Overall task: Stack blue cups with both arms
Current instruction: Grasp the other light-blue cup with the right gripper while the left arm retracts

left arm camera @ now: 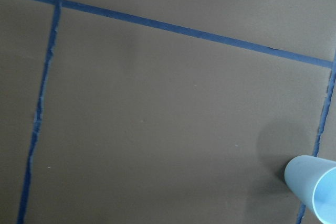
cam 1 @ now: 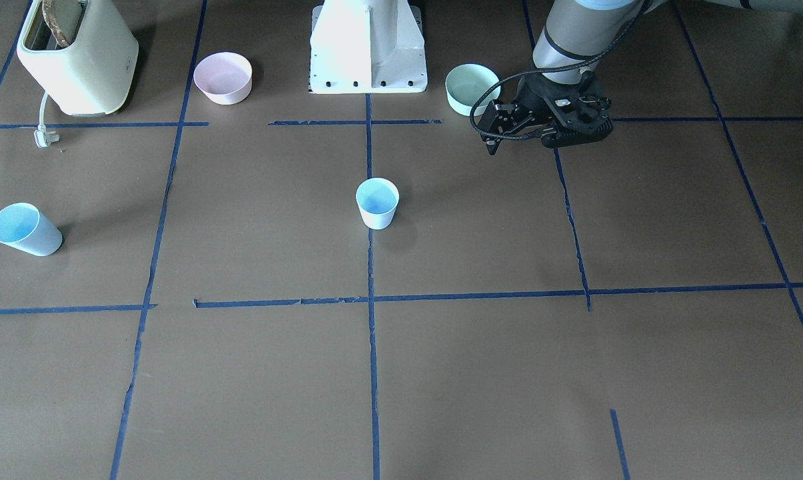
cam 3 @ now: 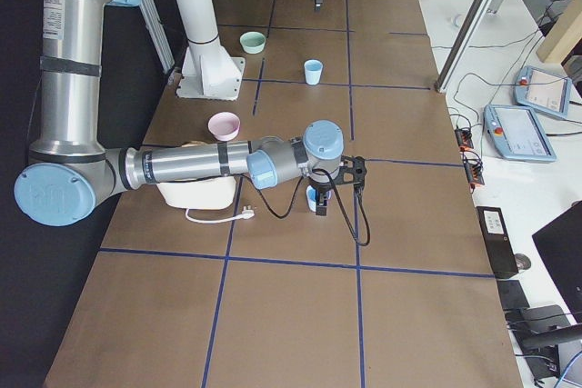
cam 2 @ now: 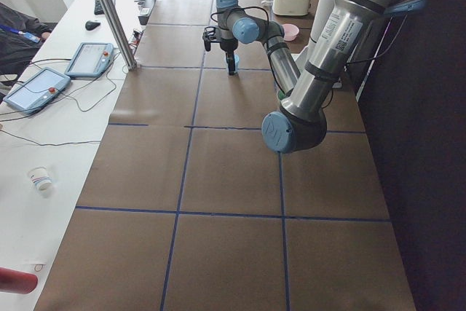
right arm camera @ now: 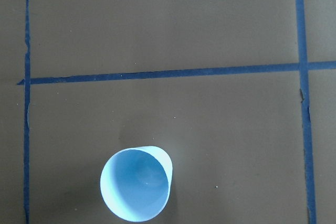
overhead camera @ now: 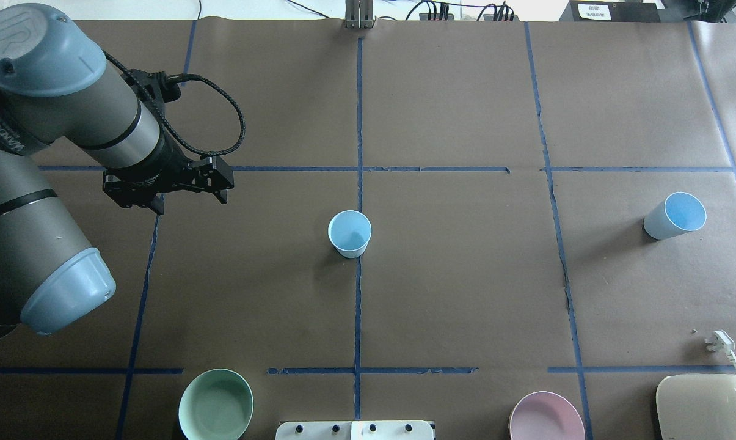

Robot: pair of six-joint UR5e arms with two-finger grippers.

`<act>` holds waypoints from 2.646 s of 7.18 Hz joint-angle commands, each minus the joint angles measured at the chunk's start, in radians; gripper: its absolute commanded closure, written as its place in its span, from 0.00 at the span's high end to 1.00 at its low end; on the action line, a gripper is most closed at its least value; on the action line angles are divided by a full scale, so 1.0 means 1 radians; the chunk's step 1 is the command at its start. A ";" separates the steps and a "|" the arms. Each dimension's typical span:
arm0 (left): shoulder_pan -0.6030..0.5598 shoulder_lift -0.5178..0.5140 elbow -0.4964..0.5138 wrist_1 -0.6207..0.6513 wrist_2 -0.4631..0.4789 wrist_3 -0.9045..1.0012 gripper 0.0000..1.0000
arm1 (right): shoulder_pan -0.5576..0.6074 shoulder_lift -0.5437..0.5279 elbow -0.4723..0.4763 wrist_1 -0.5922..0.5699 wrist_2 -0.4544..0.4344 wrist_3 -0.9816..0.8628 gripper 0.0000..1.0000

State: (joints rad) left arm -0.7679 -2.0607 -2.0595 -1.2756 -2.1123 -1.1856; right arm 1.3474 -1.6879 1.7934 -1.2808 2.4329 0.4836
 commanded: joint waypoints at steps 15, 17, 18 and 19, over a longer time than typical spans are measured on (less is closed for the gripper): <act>-0.045 0.072 -0.062 0.007 0.000 0.021 1.00 | -0.200 0.039 -0.085 0.316 -0.138 0.311 0.00; -0.097 0.134 -0.074 0.010 0.000 0.200 1.00 | -0.182 0.199 0.097 -0.069 -0.124 0.311 0.00; -0.132 0.177 -0.074 0.009 -0.002 0.318 1.00 | -0.183 0.326 0.156 -0.260 -0.124 0.331 0.00; -0.167 0.224 -0.074 0.005 -0.002 0.436 1.00 | -0.221 0.441 0.165 -0.332 -0.124 0.434 0.00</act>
State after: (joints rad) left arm -0.8912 -1.8951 -2.1328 -1.2671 -2.1132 -0.8971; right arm 1.1550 -1.3975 1.9130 -1.4527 2.3078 0.8294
